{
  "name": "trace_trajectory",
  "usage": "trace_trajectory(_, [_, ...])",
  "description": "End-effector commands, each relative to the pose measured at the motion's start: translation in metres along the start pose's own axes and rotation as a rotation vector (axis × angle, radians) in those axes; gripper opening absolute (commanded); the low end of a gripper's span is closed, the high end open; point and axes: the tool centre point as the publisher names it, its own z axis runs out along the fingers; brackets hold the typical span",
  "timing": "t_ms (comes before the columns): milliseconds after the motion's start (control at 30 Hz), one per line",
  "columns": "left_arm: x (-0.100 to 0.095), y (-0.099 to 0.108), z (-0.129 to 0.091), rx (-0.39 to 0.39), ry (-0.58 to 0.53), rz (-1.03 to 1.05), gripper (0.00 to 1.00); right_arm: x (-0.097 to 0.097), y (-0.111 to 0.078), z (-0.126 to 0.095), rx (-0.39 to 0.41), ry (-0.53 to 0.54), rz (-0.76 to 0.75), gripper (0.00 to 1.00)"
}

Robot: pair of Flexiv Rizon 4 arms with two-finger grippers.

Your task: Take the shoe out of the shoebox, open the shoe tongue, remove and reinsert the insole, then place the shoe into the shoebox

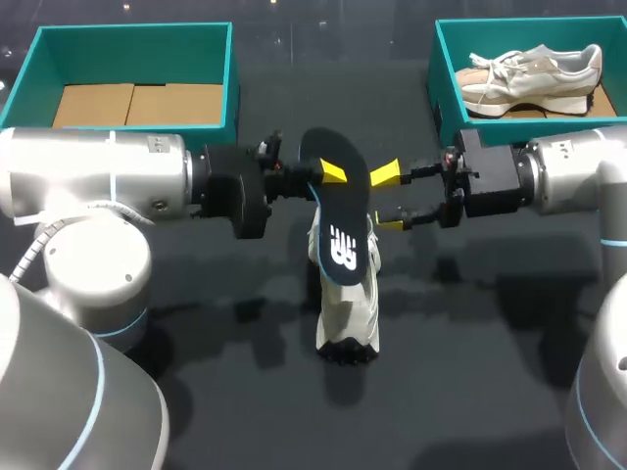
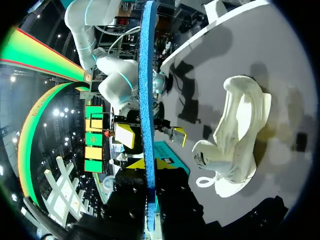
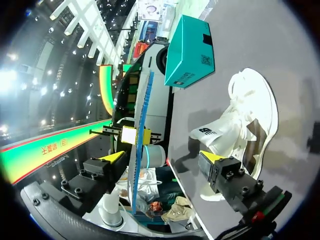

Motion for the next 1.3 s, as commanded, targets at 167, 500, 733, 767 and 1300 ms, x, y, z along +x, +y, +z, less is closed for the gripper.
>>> trace_trajectory(167, [-0.002,-0.009,-0.019,-0.030,0.062,0.100,0.00,0.013,-0.010,-0.003,-0.034,-0.099,0.002,1.00])
trace_trajectory(500, [-0.007,-0.036,-0.018,0.059,0.140,0.006,0.00,0.007,-0.021,-0.008,0.109,-0.300,-0.266,1.00])
trace_trajectory(733, [-0.012,-0.038,-0.030,-0.007,0.161,0.130,0.00,0.004,-0.027,-0.010,0.144,-0.333,-0.253,1.00])
trace_trajectory(767, [-0.012,-0.038,-0.030,-0.007,0.161,0.130,0.00,0.004,-0.027,-0.010,0.144,-0.333,-0.253,1.00])
trace_trajectory(1300, [0.001,-0.099,-0.034,0.159,0.147,-0.194,0.00,-0.026,-0.056,-0.035,0.208,-0.364,-0.441,1.00])
